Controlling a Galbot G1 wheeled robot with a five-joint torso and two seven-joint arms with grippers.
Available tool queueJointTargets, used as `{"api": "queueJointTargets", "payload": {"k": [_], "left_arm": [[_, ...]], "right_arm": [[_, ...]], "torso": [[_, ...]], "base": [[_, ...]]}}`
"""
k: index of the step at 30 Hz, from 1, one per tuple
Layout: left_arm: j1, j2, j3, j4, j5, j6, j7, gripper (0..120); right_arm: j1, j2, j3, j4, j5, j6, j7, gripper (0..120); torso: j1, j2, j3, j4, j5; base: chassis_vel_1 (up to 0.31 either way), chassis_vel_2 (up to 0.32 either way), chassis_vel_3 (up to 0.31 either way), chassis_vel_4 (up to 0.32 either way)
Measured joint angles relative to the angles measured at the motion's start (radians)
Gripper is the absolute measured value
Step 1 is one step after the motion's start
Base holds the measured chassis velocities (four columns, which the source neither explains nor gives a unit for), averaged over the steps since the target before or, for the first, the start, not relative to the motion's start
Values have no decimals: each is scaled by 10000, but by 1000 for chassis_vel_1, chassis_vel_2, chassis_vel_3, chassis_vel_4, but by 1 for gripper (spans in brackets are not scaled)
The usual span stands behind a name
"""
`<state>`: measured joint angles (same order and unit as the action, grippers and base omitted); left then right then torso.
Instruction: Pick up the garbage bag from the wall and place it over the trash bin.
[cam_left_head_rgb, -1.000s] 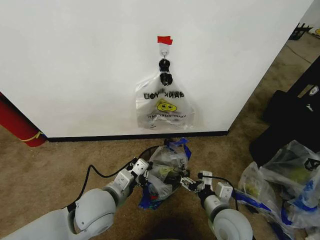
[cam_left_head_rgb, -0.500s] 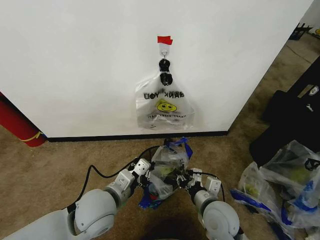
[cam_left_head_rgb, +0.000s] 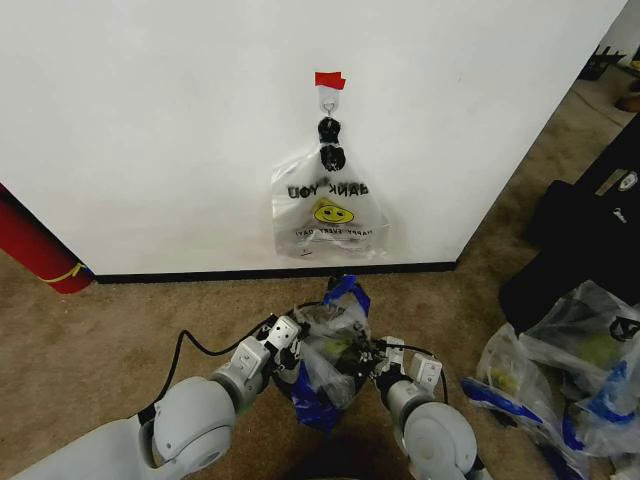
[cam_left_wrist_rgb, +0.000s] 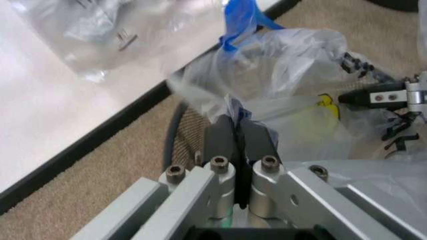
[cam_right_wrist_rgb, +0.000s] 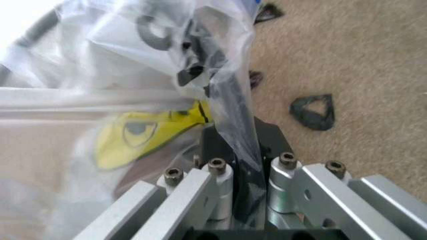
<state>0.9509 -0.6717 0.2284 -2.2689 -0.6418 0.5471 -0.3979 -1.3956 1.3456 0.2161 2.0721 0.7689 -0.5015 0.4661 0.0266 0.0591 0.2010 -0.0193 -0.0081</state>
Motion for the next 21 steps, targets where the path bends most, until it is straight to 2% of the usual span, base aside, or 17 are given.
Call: {"api": "queueJointTargets", "payload": {"k": [10, 21], "left_arm": [[12, 282, -654, -64, -367, -141, -158, 0], [294, 271, -1204, 725, -795, -152, -191, 0]], "right_arm": [[-372, 44, 562, 311, 0, 185, -191, 1], [-598, -47, 807, 625, 205, 323, -401, 1]], "torso": [[0, 0, -1, -1, 1], [0, 0, -1, 0, 0]], "base": [[0, 0, 0, 0], [0, 0, 0, 0]]}}
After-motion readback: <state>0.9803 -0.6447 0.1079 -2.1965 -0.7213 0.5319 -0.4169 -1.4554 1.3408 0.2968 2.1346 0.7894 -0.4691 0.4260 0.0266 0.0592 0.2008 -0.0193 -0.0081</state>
